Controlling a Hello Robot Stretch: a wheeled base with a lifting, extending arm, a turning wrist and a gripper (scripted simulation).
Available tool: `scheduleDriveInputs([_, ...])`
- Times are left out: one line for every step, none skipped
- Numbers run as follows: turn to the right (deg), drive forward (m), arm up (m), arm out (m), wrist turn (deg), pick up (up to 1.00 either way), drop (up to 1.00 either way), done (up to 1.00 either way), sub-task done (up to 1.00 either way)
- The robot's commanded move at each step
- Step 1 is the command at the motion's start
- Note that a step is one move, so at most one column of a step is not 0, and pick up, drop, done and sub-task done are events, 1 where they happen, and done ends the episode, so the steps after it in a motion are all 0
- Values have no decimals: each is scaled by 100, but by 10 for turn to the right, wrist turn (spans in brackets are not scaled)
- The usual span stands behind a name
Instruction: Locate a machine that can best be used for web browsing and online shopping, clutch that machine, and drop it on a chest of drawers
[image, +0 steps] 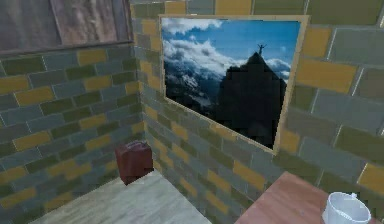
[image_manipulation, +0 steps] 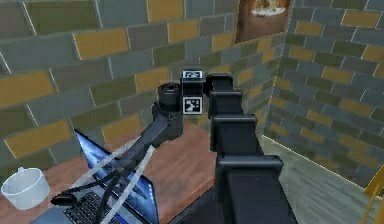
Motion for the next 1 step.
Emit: scheduleDriveInputs([0,0,0,0,0,0,0,100,0])
